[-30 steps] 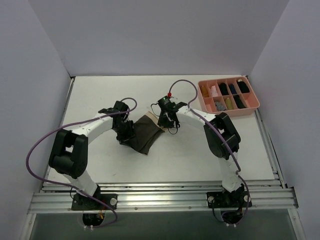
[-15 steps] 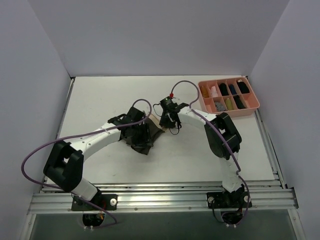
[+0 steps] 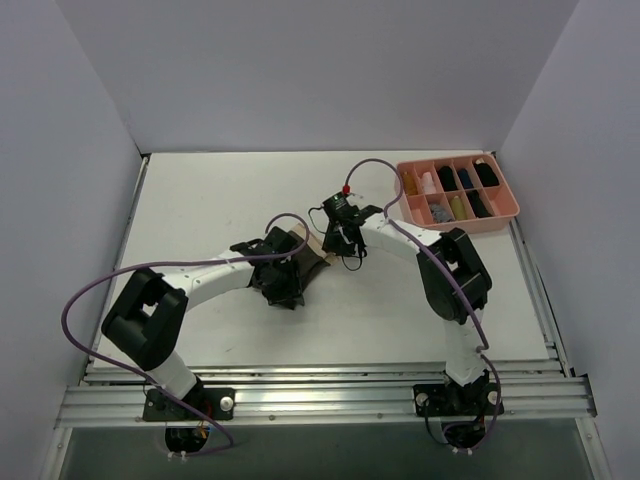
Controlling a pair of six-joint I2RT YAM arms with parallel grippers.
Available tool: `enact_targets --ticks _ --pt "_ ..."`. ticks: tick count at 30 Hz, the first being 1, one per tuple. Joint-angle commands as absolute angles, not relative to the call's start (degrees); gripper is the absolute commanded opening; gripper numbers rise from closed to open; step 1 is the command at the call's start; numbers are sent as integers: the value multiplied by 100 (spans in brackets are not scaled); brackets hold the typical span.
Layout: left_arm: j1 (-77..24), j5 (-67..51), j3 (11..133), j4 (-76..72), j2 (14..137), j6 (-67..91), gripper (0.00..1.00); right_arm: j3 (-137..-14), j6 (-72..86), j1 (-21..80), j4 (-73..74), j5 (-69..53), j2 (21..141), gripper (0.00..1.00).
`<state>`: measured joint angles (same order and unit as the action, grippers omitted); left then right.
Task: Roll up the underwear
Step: Fold the underwear
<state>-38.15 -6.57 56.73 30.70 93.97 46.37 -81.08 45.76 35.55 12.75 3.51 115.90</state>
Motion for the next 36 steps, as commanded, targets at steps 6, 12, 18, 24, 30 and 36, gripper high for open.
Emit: enact_targets --ticks 6,12,18,24,30,36 --pt "-3955 -536 5616 2733 9527 4746 48 -7805 4605 3533 1670 650 10951 26" --pt "-3981 -431 5493 2742 9554 4834 45 -7576 4746 3559 1538 536 10951 26" --pt "-3981 -317 5440 2733 9694 4852 44 -7576 4729 3586 1336 457 11162 26" --pt "-3981 -290 5432 2716 9870 4860 38 -7734 4720 3577 1362 475 11417 23" --pt "-3981 -220 5554 2883 9975 4817 31 -7813 4667 3542 1310 440 11575 19" --pt "-3981 -202 5651 3076 10090 4737 5 -7963 4369 3472 1415 545 11681 3"
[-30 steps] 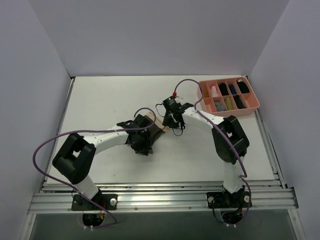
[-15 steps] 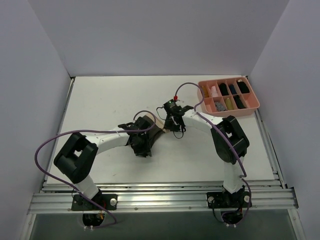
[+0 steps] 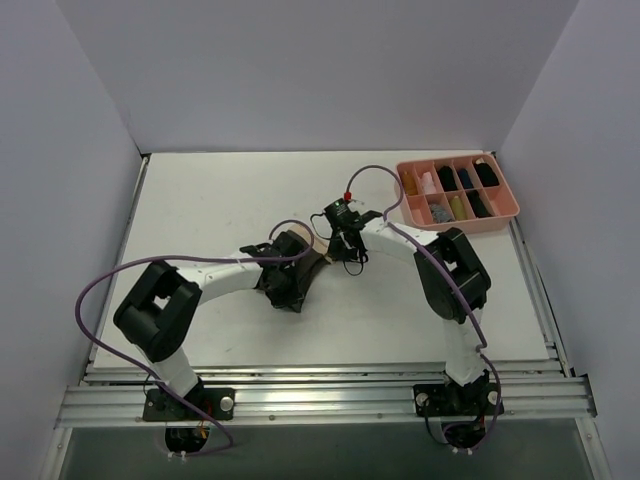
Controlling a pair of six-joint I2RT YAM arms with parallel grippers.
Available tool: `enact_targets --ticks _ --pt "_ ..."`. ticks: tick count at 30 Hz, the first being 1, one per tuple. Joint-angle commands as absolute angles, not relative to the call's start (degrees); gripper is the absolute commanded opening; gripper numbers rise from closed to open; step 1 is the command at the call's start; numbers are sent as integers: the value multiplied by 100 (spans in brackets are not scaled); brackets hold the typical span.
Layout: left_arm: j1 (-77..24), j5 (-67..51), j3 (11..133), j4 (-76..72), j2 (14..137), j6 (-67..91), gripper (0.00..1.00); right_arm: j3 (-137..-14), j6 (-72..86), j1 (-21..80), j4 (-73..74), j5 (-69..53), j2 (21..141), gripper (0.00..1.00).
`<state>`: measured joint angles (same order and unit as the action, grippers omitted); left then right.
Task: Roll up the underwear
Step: Fold the underwear
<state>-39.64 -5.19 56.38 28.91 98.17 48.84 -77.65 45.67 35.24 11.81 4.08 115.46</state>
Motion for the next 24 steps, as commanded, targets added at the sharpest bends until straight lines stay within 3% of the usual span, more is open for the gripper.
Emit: enact_targets --ticks 1,24 --pt "-3981 -202 5643 3102 10090 4729 3 -7980 4307 3454 1459 597 11663 1" --pt "-3990 -413 5124 3190 9335 4825 5 -7418 3692 3436 1442 888 11277 0"
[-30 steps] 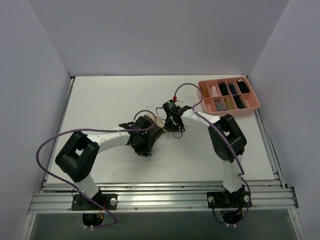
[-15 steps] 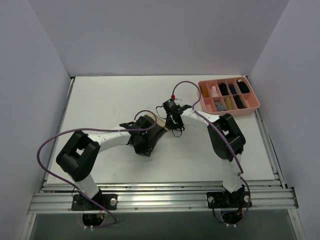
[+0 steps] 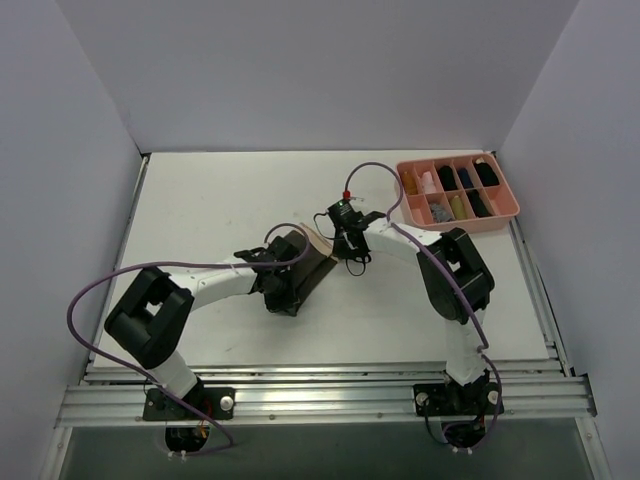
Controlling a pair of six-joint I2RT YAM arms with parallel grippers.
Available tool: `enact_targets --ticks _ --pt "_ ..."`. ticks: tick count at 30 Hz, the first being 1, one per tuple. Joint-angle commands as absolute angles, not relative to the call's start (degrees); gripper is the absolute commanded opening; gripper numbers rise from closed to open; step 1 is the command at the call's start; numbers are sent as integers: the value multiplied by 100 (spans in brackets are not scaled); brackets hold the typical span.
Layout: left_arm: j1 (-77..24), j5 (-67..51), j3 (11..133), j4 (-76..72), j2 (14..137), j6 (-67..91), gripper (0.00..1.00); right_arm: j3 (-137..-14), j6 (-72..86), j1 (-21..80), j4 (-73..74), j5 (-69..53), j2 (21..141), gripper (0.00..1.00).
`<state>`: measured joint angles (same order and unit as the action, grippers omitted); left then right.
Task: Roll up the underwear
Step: Fold the underwear
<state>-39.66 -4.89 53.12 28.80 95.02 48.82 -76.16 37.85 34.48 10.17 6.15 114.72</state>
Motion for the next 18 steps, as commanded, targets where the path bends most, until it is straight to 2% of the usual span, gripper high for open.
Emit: enact_targets --ticks 1,4,5,8,13,18 --pt "-3990 -422 5168 3199 9256 4834 12 -7427 3683 3445 1441 853 11259 0" --pt "-3981 -457 5343 3365 8913 4799 24 -7479 3779 3489 1503 809 11110 9" --pt "-3990 -414 5561 3479 8843 4721 30 -7506 3823 3498 1512 800 11066 10" --pt "-3981 -229 5975 3928 8640 4519 37 -7637 4042 3524 1599 765 10934 13" --pt "-3903 121 6363 4280 8508 4184 41 -7927 4403 3621 1679 773 10907 20" --pt "-3683 70 6512 4307 8779 3850 42 -8165 4702 3656 1661 703 11126 23"
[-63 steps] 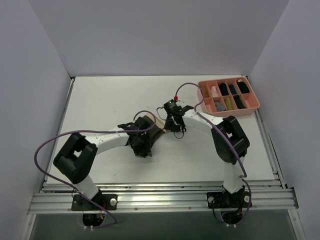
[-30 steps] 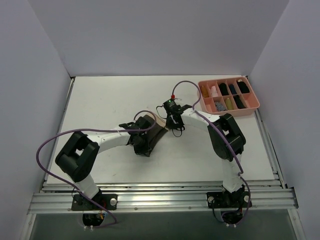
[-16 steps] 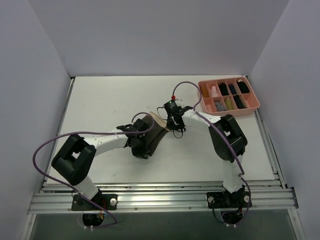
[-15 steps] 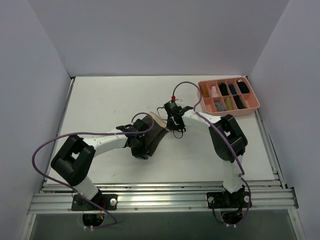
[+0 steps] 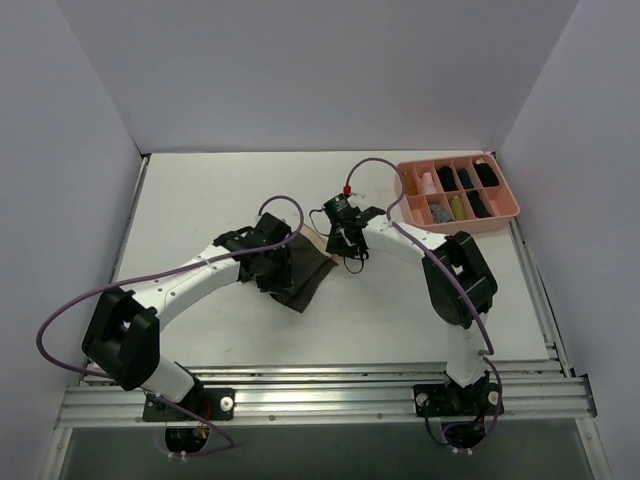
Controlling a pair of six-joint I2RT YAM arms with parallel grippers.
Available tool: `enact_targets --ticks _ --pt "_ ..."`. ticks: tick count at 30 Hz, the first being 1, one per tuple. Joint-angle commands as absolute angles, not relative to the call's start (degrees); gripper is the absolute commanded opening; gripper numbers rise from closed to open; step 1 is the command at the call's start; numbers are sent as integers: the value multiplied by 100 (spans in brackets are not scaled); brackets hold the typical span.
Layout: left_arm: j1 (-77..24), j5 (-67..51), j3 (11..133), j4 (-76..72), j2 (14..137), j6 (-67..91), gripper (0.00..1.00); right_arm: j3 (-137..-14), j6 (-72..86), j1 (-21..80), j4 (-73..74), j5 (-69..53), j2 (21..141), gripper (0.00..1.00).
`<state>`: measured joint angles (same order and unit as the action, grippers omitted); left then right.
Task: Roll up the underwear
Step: Fold the underwear
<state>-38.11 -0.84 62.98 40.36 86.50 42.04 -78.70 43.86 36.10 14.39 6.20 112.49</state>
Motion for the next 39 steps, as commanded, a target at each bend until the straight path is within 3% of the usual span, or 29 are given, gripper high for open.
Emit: enact_targets --ticks 1,9,23,31,39 --pt "-3665 70 6539 4254 8824 3797 42 -8252 4728 3656 1679 694 11179 24" --pt "-3577 0 6609 3859 9000 3384 48 -8385 4869 3665 1485 466 11627 25" --pt "-3542 -343 6697 3314 9395 2857 49 -8473 4878 3656 1670 510 11909 24" --pt "-3551 -272 6496 3006 9624 2725 49 -8499 4887 3647 1670 422 11971 0" --pt "-3595 -62 6205 2900 9844 2821 48 -8253 5027 3656 1600 316 11830 0"
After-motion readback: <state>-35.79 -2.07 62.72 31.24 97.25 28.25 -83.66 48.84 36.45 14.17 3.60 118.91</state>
